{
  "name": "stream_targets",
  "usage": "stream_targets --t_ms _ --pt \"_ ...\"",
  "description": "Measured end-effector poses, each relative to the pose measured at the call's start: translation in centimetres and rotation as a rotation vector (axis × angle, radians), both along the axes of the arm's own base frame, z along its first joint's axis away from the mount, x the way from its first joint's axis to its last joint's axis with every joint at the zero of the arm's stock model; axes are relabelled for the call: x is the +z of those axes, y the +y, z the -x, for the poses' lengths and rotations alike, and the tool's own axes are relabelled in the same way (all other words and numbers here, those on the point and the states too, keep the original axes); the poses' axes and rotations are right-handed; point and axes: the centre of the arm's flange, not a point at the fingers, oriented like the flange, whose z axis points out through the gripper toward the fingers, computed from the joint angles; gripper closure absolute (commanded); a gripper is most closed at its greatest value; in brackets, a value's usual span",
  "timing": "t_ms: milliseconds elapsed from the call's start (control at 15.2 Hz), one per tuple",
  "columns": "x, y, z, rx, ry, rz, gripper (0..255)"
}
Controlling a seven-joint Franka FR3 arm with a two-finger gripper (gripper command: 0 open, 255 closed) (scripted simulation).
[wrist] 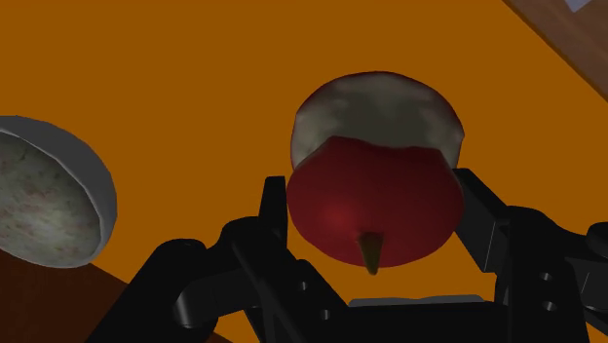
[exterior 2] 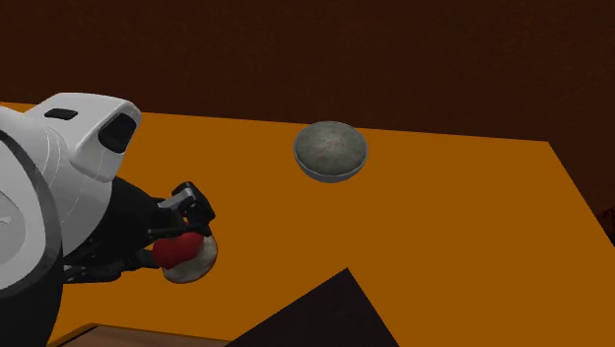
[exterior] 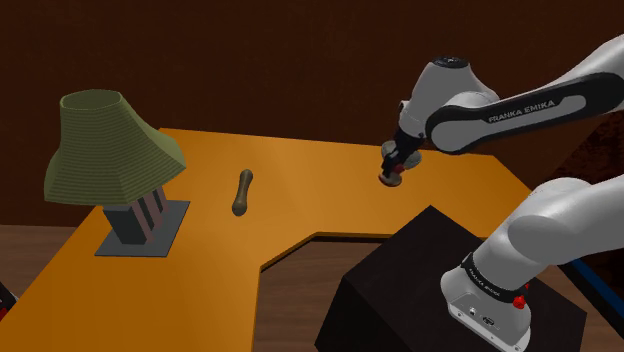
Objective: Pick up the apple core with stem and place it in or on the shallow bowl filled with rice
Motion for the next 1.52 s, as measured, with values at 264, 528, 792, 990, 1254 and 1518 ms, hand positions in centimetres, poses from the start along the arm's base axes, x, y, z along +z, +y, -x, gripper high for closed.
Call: stream_targets --t_ms 264,528,792,990,1254,1518 --pt "1.9 -0.1 -0.2 0.000 0.000 0.000 255" --pt "2.6 -3.7 -1.9 -0.001 0.001 -0.001 255" --pt "2.6 -8.3 -3.5 -0.001 0.000 -0.001 255" --pt "2.8 -12.1 -5.0 -0.001 0.000 -0.002 255" --pt "2.8 -16.9 -7.1 -0.001 0.001 -0.002 255" --pt "3.0 -22.1 -9.5 -0.002 0.001 -0.001 255"
